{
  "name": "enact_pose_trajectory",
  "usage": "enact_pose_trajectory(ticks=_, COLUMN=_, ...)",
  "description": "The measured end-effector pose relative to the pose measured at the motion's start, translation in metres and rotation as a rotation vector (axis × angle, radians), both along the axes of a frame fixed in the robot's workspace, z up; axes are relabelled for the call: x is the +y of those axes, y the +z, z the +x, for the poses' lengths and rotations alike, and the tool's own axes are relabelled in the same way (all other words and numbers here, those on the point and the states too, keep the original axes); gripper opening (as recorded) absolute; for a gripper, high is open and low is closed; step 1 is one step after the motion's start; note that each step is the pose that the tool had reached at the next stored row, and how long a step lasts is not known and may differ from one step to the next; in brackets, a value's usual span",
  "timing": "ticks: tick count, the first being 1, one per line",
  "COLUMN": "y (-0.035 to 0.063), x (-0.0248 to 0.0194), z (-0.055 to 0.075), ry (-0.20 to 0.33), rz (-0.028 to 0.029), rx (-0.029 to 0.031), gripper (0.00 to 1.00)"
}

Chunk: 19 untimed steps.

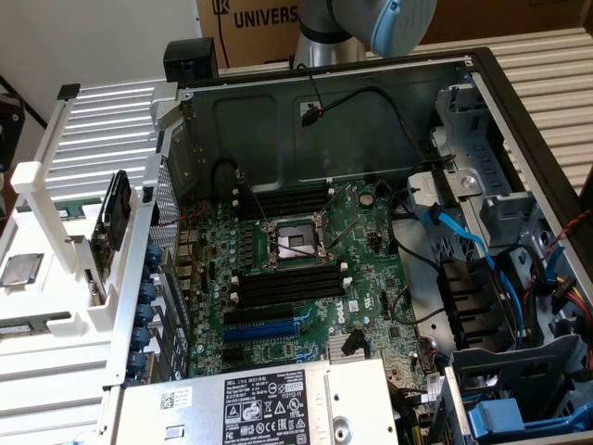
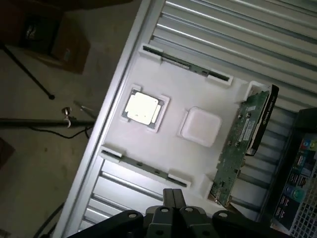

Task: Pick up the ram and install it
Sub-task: 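Pick up the ram and move it above insertion slot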

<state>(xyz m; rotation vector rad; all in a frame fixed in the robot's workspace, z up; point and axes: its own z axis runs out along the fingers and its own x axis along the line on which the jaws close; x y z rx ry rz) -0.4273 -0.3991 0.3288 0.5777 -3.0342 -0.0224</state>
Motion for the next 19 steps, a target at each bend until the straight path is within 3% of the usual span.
enact_pose_trajectory(ticks=19, y=-0.0007, x=0.0, z=0.0, ry=0.381, rz=0.0006, rx=0.0, gripper=0.1)
